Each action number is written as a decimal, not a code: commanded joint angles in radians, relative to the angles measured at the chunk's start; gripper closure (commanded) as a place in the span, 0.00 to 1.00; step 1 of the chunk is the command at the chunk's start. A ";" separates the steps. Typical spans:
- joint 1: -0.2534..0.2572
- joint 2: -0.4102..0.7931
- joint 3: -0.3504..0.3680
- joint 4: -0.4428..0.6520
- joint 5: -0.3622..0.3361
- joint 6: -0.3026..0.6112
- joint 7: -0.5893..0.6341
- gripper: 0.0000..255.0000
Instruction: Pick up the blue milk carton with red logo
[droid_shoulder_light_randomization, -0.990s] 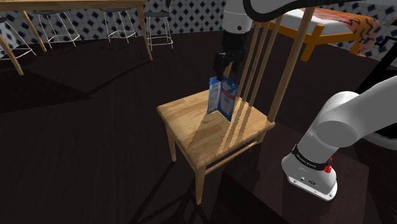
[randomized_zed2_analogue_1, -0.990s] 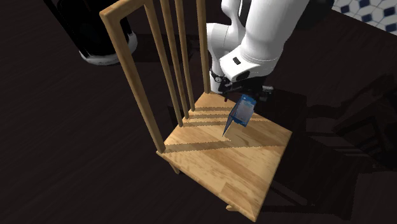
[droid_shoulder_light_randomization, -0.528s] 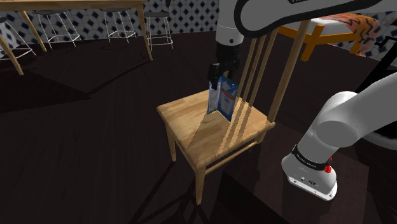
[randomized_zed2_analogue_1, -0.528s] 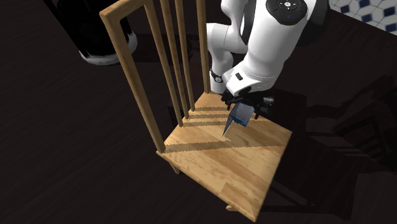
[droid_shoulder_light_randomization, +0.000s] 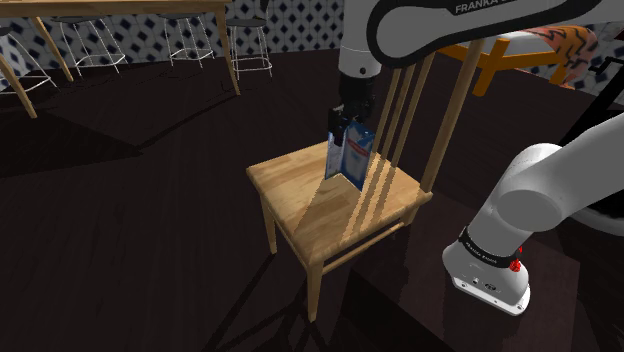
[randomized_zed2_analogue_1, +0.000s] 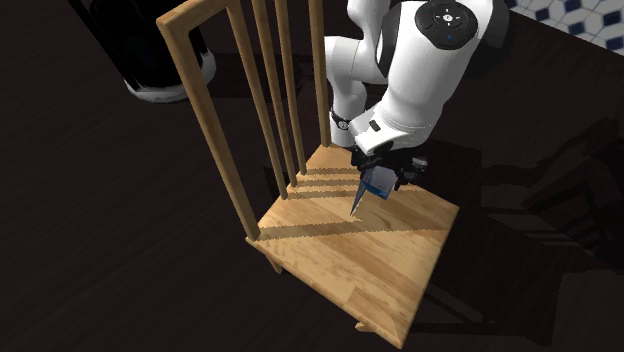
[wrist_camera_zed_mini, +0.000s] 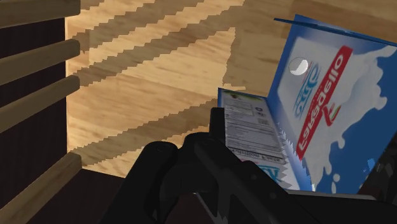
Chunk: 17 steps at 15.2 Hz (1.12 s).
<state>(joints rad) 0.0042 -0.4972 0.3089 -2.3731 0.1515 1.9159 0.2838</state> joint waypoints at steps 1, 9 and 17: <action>0.000 0.001 0.000 -0.001 -0.001 0.000 0.000 1.00; -0.002 -0.006 -0.007 0.047 -0.004 -0.055 0.000 1.00; -0.007 -0.007 -0.018 0.153 -0.013 -0.163 0.002 1.00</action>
<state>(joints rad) -0.0021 -0.5046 0.2926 -2.2376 0.1398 1.7696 0.2853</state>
